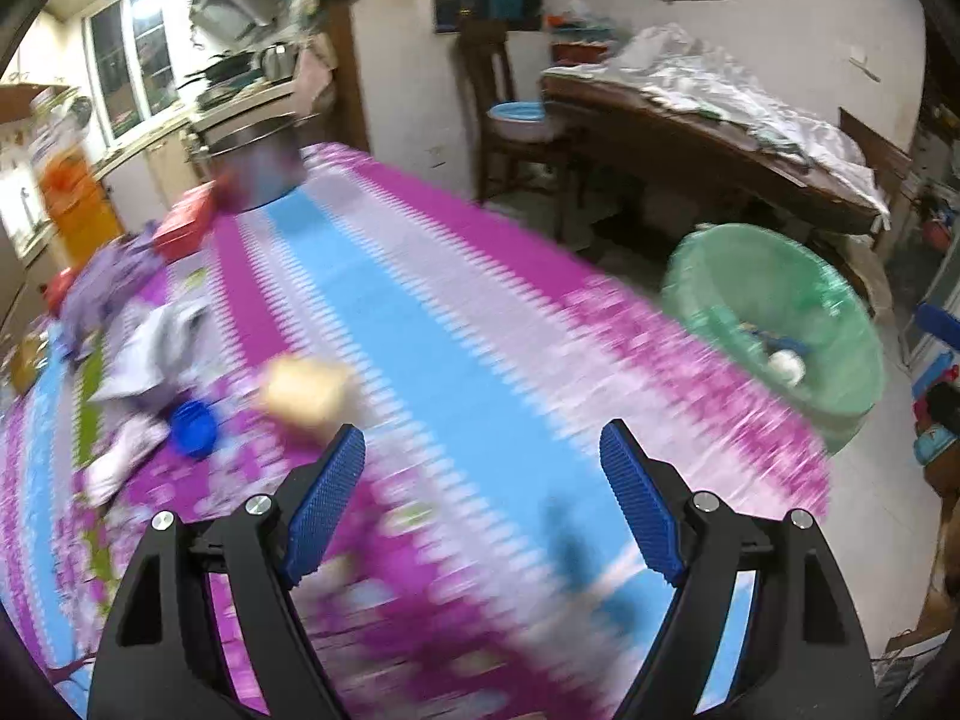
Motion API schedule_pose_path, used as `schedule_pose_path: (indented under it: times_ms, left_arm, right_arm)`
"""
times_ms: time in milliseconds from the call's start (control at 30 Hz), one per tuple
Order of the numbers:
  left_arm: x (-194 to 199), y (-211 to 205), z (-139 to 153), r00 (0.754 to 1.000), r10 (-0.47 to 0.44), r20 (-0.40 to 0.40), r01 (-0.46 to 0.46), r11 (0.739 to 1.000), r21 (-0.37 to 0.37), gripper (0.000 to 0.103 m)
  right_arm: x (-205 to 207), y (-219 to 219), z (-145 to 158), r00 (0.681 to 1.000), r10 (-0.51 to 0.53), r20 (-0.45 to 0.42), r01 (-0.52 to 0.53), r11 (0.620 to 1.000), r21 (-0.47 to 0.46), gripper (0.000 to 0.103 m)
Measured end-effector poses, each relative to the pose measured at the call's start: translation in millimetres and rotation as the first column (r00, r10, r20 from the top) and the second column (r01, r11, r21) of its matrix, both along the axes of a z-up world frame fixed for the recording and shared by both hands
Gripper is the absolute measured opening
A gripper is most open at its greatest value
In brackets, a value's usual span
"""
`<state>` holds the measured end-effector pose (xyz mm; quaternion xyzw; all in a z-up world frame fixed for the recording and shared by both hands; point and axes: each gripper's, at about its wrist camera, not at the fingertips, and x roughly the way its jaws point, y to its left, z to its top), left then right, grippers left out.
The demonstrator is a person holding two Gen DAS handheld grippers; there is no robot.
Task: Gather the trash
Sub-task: 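Move both grippers back from the bin to the table, then grasp the white glove bundle with the left gripper while the right gripper grasps the cream sponge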
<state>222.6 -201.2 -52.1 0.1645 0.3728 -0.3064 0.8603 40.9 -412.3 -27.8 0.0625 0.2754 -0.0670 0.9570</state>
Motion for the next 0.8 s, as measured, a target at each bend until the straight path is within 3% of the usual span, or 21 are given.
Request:
schedule_pose_path:
  times_ms: [200, 367, 500, 633, 800]
  left_arm:
    - [36.2, 98.5, -2.9, 0.990, 0.140, 0.031, -0.142, 0.988, 0.056, 0.077]
    - [83.5, 174.7, -5.6, 0.968, 0.250, 0.015, -0.250, 0.967, 0.045, 0.077]
    - [101.3, 187.8, -6.5, 0.974, 0.223, 0.044, -0.226, 0.972, 0.061, 0.077]
    - [113.6, 171.0, -12.9, 0.991, 0.128, 0.043, -0.131, 0.989, 0.075, 0.077]
    - [128.7, 157.9, -30.3, 0.998, 0.068, 0.020, -0.070, 0.990, 0.122, 0.075]
  right_arm:
    - [18.1, 35.4, -9.7, 0.993, 0.112, -0.026, -0.112, 0.994, 0.001, 0.098]
    - [40.2, 59.0, -16.9, 0.981, 0.190, -0.044, -0.189, 0.982, 0.017, 0.098]
    - [61.1, 80.5, -23.4, 0.968, 0.241, -0.068, -0.241, 0.970, 0.012, 0.098]
    - [80.6, 97.8, -27.8, 0.955, 0.283, -0.085, -0.282, 0.959, 0.020, 0.098]
    - [98.9, 113.4, -30.2, 0.943, 0.320, -0.097, -0.319, 0.947, 0.025, 0.098]
